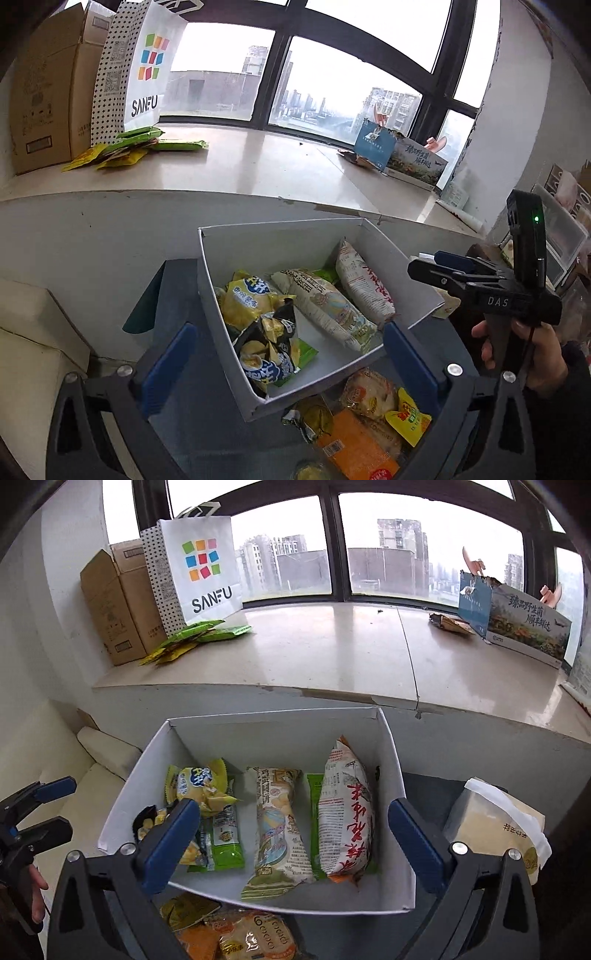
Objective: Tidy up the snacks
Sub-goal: 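Lower both held bags into the white box and open both grippers, then grasp the yellow noodle bag with the right gripper while the left approaches the orange bag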
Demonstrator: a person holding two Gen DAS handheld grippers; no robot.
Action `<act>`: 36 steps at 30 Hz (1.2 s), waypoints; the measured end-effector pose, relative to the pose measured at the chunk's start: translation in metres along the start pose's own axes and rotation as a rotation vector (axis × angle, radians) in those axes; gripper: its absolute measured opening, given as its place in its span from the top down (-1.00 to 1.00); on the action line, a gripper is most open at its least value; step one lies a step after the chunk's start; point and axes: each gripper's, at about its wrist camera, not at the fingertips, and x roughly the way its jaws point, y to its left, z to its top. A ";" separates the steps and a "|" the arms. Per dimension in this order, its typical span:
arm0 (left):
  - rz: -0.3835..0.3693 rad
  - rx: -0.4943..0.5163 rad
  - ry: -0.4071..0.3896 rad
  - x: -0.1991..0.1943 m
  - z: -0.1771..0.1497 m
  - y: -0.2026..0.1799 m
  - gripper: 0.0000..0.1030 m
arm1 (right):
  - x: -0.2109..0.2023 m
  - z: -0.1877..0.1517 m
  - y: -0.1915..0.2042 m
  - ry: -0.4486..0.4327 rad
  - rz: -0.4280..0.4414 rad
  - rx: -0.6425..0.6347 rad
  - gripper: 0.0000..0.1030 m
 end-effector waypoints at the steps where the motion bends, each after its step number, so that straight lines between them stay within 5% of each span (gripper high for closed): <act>1: -0.008 -0.010 -0.008 -0.008 -0.003 -0.002 -1.00 | -0.009 -0.003 0.003 -0.008 0.013 -0.003 -1.00; 12: -0.136 -0.078 -0.093 -0.094 -0.071 -0.036 -1.00 | -0.121 -0.096 0.030 -0.083 0.077 -0.112 -1.00; 19: -0.149 -0.062 -0.061 -0.117 -0.122 -0.059 -1.00 | -0.156 -0.173 0.014 -0.082 0.118 0.087 -1.00; 26: -0.122 -0.051 -0.043 -0.121 -0.139 -0.066 -1.00 | -0.157 -0.218 0.017 -0.017 0.123 0.108 -1.00; 36: -0.105 -0.060 -0.040 -0.116 -0.142 -0.059 -1.00 | -0.093 -0.207 0.030 0.099 0.044 -0.060 -1.00</act>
